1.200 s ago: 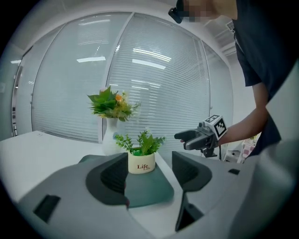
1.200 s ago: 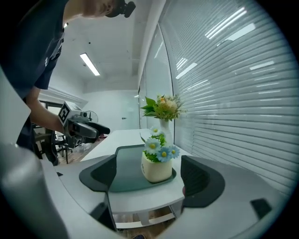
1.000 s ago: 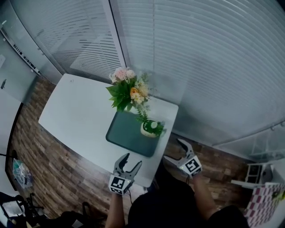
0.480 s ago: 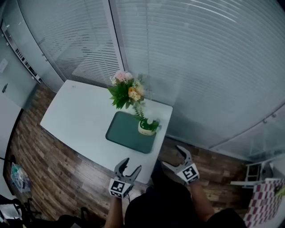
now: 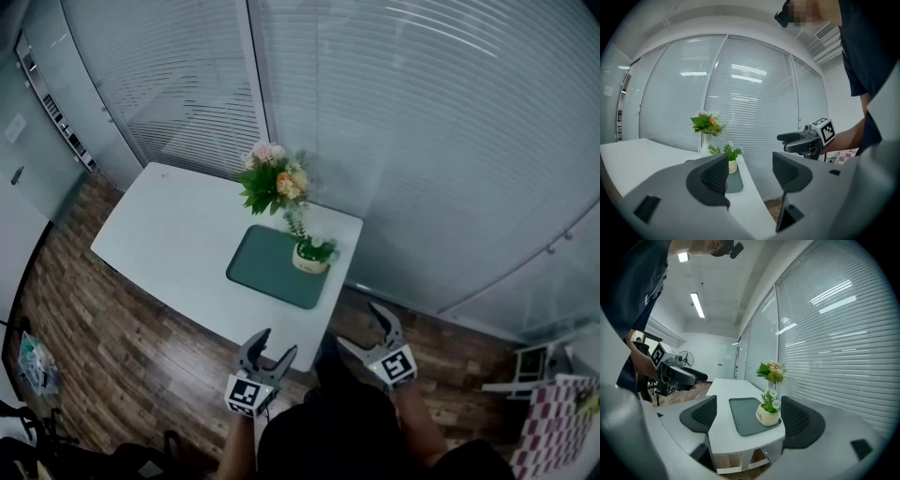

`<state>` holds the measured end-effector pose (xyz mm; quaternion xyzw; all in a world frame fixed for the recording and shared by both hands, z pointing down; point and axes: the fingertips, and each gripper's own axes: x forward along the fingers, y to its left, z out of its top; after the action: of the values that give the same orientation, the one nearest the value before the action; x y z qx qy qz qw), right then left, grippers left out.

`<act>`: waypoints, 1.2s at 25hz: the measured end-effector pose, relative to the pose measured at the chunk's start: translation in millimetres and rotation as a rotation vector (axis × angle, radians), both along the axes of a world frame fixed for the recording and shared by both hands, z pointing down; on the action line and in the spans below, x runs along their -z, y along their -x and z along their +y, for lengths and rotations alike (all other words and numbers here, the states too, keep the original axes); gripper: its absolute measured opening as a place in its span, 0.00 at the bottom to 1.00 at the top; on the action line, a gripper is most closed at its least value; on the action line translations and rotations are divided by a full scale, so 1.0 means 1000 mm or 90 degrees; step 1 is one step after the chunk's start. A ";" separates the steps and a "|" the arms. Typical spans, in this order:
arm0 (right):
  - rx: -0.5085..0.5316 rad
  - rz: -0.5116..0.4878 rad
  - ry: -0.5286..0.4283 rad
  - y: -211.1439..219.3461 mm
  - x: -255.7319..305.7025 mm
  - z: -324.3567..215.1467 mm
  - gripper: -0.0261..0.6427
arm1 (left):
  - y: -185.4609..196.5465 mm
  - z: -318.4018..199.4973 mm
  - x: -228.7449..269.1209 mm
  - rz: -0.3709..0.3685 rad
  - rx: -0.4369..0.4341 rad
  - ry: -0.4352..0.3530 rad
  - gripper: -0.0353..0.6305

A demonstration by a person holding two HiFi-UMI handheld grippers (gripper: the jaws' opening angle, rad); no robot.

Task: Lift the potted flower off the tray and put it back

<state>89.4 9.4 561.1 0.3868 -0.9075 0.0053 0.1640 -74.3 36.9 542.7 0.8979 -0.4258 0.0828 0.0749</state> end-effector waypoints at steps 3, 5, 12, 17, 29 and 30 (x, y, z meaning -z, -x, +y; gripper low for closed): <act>-0.008 0.011 -0.007 -0.002 -0.001 0.016 0.64 | 0.000 0.015 -0.011 -0.014 -0.012 -0.011 0.49; -0.012 0.014 -0.002 -0.005 -0.006 0.028 0.64 | -0.005 0.027 -0.008 0.007 -0.011 0.002 0.49; -0.027 0.017 -0.008 -0.006 -0.004 0.068 0.64 | -0.006 0.060 -0.004 0.017 -0.018 0.011 0.49; -0.036 0.008 -0.013 -0.009 0.003 0.081 0.64 | -0.006 0.071 0.003 0.019 -0.024 -0.005 0.49; -0.017 -0.021 -0.043 -0.005 0.020 0.083 0.64 | -0.009 0.069 0.019 0.013 -0.018 -0.027 0.49; -0.013 -0.027 -0.047 -0.006 0.021 0.081 0.64 | -0.010 0.068 0.020 0.013 -0.016 -0.031 0.49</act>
<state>95.0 90.1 540.2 0.4019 -0.9061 -0.0188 0.1304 -63.8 104.6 522.5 0.9054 -0.4158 0.0643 0.0564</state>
